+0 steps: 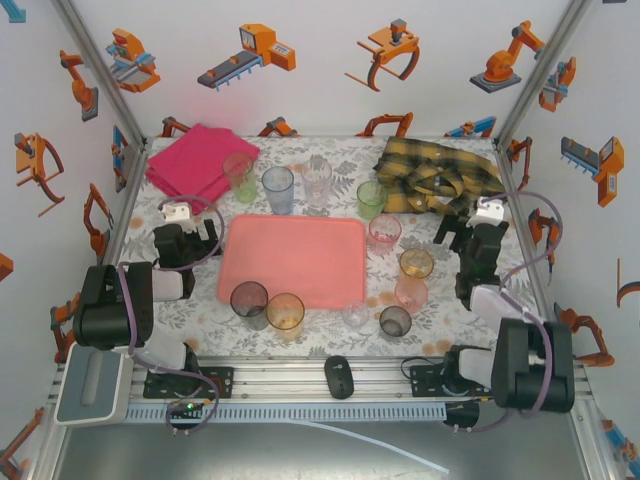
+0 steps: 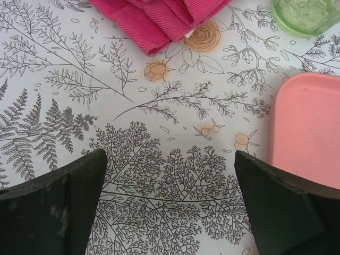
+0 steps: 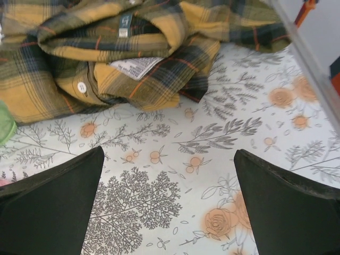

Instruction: Place the glasses into the tray

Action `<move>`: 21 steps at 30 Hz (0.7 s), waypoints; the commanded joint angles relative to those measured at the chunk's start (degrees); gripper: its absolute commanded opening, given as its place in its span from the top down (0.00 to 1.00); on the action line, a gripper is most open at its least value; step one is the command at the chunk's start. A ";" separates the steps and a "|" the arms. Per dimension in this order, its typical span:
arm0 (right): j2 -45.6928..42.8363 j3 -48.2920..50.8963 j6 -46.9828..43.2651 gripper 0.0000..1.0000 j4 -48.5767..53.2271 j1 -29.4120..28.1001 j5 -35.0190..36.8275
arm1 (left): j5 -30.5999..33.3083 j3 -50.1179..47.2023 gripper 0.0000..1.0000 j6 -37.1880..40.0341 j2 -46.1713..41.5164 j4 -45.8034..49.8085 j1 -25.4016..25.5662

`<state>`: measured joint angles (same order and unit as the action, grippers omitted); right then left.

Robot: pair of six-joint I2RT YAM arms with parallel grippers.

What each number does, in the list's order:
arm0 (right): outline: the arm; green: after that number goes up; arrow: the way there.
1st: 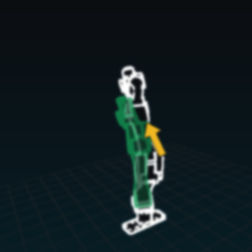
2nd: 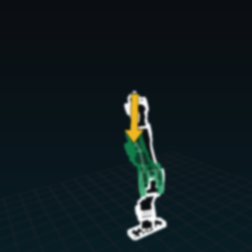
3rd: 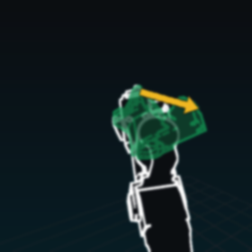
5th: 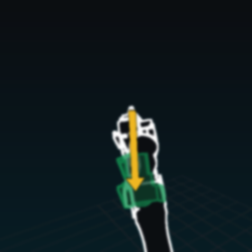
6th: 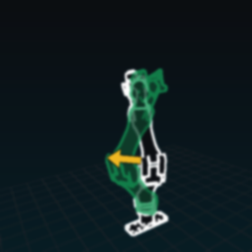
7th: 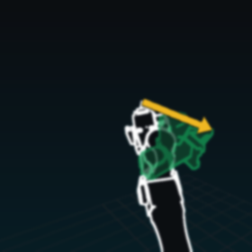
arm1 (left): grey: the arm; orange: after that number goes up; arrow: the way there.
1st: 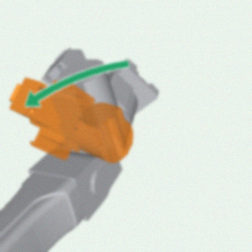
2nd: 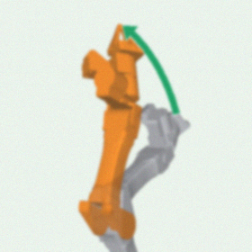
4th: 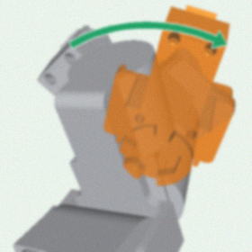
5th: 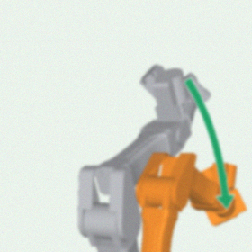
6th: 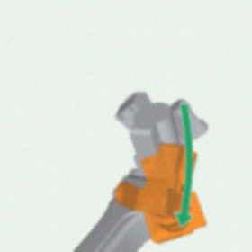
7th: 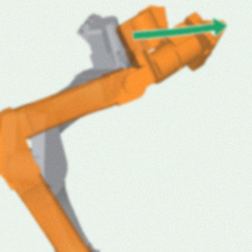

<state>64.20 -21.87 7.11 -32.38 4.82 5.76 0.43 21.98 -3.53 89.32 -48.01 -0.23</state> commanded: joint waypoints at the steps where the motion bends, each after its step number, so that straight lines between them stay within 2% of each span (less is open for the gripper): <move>1: -4.74 -4.51 2.06 0.01 10.55 0.23 3.37 | 0.31 1.85 0.03 0.92 -1.41 1.28 0.32; 10: -9.55 -16.07 8.93 0.01 36.61 0.25 2.65 | 1.21 7.44 0.03 0.37 -5.54 15.18 0.32; 15: -10.58 -17.27 9.37 0.01 40.41 0.22 1.27 | 0.01 9.83 0.03 -0.68 -6.02 21.96 0.32; 21: -10.18 -20.06 10.34 0.01 45.49 0.19 0.75 | -1.85 9.84 0.03 -0.04 -6.99 24.15 0.32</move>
<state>54.24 -38.22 15.86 8.93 4.80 6.96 0.19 31.09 -3.77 84.05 -27.31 -0.03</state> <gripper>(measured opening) 0.992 0.971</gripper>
